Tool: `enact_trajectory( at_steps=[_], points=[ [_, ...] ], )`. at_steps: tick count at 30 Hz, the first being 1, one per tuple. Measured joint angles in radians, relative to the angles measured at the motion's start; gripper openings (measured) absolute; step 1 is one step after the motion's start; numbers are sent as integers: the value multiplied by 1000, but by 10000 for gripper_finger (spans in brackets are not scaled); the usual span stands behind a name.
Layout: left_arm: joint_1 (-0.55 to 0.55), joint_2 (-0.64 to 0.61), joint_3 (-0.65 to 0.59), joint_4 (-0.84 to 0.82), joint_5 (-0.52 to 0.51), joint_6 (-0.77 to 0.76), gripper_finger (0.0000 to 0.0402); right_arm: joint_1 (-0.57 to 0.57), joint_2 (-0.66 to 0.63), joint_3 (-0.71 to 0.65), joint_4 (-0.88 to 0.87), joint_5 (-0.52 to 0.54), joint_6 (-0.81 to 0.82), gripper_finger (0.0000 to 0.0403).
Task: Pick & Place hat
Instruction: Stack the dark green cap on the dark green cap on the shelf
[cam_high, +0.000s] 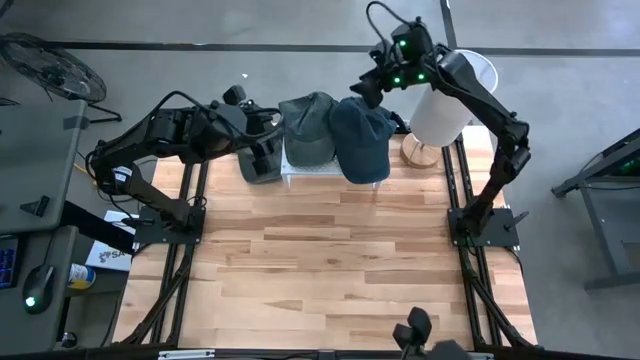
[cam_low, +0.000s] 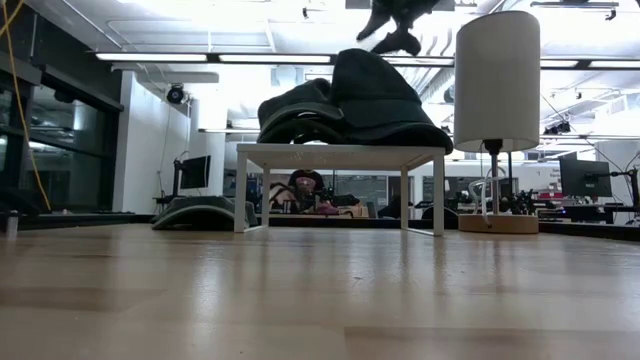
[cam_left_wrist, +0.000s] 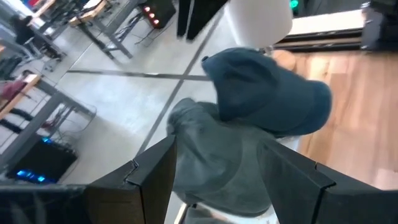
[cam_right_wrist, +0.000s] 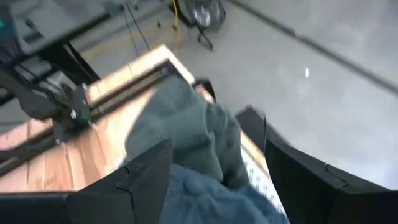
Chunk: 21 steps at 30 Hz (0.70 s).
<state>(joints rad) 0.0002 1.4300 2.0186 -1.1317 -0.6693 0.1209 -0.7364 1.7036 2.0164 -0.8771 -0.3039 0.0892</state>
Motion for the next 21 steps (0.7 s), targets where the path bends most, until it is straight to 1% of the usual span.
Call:
enact_trajectory(
  at_steps=[4,6,12,17,21],
  points=[
    [1,0,0,-58,-70,-30,217,6,-48,0,64,-3,-18,249],
    [21,0,0,-100,-78,-58,217,12,-73,1,83,-2,-20,249],
    [117,-1,-12,-256,-12,-184,217,45,-148,1,115,7,-46,249],
    [145,0,-98,-315,18,-209,217,86,-193,1,119,9,-51,249],
    [144,-1,-203,-322,46,-225,217,129,-226,1,120,9,-54,249]
  ],
)
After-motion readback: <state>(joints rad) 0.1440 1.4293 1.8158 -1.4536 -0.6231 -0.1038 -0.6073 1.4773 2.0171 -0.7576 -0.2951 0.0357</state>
